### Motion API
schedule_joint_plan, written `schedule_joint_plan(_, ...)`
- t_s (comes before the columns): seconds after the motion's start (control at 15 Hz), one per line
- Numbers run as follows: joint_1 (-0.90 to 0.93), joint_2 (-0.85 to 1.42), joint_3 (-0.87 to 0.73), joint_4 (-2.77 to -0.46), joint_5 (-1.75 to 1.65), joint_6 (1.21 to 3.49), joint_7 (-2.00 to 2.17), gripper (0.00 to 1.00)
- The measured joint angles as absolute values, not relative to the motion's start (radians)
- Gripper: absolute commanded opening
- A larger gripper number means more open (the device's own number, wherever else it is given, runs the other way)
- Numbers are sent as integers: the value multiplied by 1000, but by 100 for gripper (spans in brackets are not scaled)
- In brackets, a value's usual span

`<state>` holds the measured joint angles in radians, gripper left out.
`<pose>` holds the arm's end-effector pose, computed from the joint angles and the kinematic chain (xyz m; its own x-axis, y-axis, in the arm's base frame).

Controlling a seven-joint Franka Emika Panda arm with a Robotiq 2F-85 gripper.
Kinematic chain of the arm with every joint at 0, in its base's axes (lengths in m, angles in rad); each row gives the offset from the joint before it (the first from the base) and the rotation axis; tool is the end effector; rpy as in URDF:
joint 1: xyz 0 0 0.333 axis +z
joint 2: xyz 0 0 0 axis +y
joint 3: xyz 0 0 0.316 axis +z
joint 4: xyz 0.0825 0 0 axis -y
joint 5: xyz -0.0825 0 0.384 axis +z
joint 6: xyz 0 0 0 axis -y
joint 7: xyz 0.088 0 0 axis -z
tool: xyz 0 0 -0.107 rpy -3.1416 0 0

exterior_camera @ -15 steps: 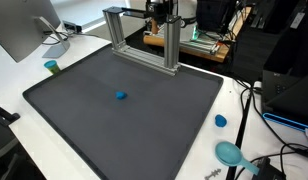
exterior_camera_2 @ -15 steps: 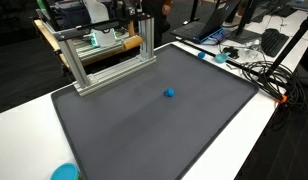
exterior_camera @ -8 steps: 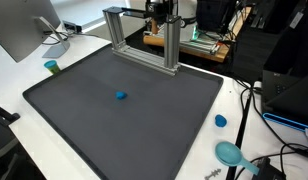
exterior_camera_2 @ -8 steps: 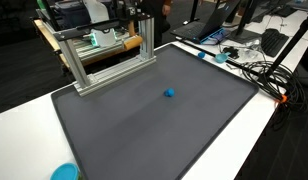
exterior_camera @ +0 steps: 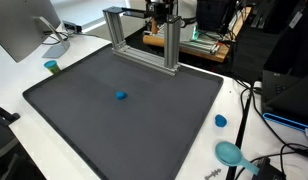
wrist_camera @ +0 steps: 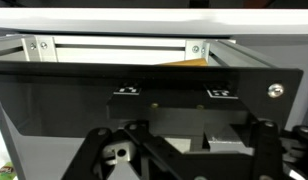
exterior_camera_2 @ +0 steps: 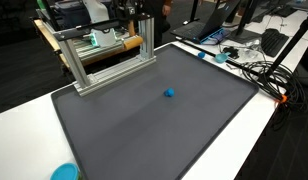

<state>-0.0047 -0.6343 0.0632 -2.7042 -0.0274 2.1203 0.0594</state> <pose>0.3487 0.0182 0.4223 0.9986 0.0030 0.0522 0.0000 -0.9983 0.0584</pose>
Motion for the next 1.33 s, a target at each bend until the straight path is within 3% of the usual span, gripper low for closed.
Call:
schedule_joint_plan(0.13,-6,-624,65,-2695,-28,2113,68,55)
schedule_joint_plan(0.27,-7,-615,65,-2687,-28,2105,73,95)
schedule_joint_plan(0.4,-7,-606,65,-2679,-28,2095,76,100)
schedule_joint_plan(0.73,-12,-568,65,-2646,-27,2062,94,100)
schedule_joint_plan(0.93,-27,-562,60,-2624,-28,2036,111,91)
schedule_joint_plan(1.33,-42,-562,48,-2594,-28,1999,122,45)
